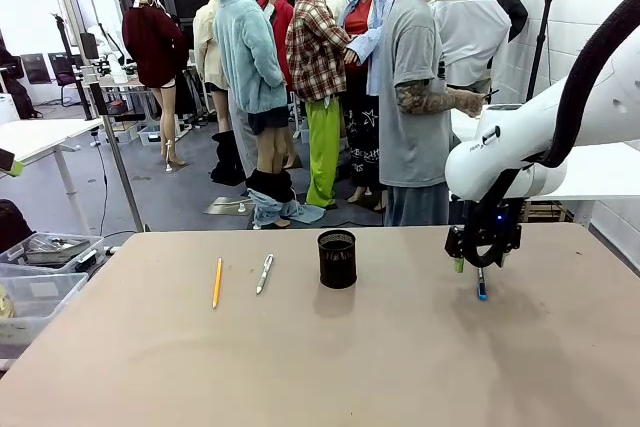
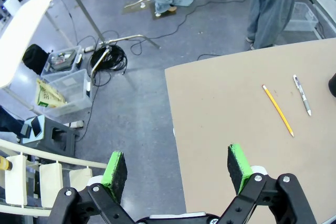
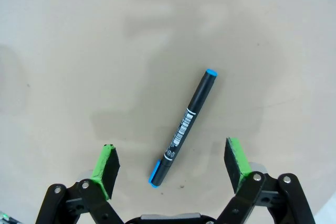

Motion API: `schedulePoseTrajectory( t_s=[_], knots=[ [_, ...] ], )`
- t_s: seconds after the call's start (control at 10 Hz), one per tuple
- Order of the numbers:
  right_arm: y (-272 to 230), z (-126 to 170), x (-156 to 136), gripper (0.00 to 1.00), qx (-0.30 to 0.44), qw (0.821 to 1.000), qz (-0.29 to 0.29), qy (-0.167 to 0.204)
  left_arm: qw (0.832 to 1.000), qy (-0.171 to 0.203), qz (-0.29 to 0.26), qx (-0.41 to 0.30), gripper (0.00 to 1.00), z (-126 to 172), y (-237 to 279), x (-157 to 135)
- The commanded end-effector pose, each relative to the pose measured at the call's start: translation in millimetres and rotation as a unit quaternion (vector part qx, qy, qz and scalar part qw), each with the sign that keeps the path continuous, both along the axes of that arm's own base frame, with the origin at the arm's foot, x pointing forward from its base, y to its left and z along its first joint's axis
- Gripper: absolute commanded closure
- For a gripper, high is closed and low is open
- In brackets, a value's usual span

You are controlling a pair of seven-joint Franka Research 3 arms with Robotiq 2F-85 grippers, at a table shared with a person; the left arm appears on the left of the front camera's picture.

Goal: Place the pens into the pen holder.
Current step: Pick up a writing instrument from the table and place it into the Pen holder.

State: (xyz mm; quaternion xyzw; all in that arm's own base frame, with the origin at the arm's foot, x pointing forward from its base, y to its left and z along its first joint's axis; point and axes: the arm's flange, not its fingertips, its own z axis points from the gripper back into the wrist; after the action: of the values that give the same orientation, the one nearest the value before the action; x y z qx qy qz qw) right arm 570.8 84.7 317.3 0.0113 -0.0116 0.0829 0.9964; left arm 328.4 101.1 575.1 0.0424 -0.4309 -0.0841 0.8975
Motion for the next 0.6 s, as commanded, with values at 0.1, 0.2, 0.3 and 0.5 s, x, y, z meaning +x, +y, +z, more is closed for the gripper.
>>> schedulePoseTrajectory(
  t_s=[0.1,0.2,0.3,0.5],
  knots=[
    [1.8,-11.5,0.9,0.00,0.014,0.999,-0.021,0.020,1.000,-0.001,-0.001,-0.002,0.00,0.0,1.2,0.3],
    [0.4,-15.9,1.8,0.00,0.015,0.999,-0.020,0.027,1.000,-0.001,-0.001,-0.002,0.00,0.0,1.2,0.3],
    [-0.6,-18.2,2.7,0.13,0.019,0.999,-0.020,0.030,1.000,-0.001,-0.001,-0.002,0.00,0.0,1.2,0.3],
    [-3.2,-22.8,4.0,0.49,0.015,0.999,-0.032,0.040,1.000,-0.001,-0.001,-0.002,0.00,0.0,1.2,0.3]
  ],
)
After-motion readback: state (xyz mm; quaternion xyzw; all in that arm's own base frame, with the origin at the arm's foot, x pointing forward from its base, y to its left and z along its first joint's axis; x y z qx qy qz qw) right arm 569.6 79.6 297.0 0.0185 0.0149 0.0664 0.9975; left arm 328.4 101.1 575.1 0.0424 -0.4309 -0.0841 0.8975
